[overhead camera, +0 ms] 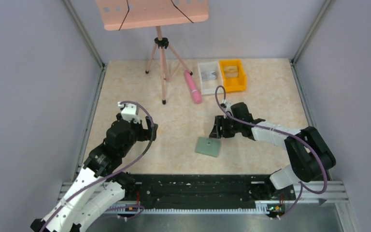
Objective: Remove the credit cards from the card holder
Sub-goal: Move the card holder to the center of the board.
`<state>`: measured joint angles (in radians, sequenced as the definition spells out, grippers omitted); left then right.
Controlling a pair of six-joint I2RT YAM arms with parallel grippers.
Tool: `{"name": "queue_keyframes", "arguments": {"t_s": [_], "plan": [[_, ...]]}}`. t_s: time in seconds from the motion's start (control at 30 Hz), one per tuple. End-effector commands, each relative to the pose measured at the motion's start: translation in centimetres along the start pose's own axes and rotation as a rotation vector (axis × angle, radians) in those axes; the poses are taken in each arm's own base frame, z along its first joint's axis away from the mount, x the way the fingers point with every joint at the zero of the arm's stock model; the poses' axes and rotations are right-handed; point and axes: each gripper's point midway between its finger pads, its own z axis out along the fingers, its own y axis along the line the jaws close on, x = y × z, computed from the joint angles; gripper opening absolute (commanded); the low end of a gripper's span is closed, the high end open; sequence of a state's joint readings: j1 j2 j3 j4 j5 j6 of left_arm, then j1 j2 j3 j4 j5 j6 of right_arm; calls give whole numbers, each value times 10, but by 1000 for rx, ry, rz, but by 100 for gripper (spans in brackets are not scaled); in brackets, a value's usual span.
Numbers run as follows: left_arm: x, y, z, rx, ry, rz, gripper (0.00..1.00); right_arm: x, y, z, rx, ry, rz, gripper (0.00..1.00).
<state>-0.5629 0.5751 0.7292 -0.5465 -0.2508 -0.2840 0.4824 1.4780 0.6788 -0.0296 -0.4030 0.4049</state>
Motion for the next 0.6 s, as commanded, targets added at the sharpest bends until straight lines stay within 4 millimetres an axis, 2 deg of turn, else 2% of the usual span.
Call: {"name": "queue_keyframes", "arguments": {"t_s": [0.0, 0.23, 0.43, 0.57], "plan": [[-7, -5, 2, 19, -19, 12, 91, 3, 17, -1, -74, -8, -20, 57], [-7, -3, 3, 12, -17, 14, 91, 27, 30, 3, -77, 48, -44, 57], [-6, -1, 3, 1, -15, 16, 91, 46, 40, -10, -47, 70, -16, 56], [-5, -2, 4, -1, -9, 17, 91, 48, 58, -20, -72, 48, -11, 54]]}}
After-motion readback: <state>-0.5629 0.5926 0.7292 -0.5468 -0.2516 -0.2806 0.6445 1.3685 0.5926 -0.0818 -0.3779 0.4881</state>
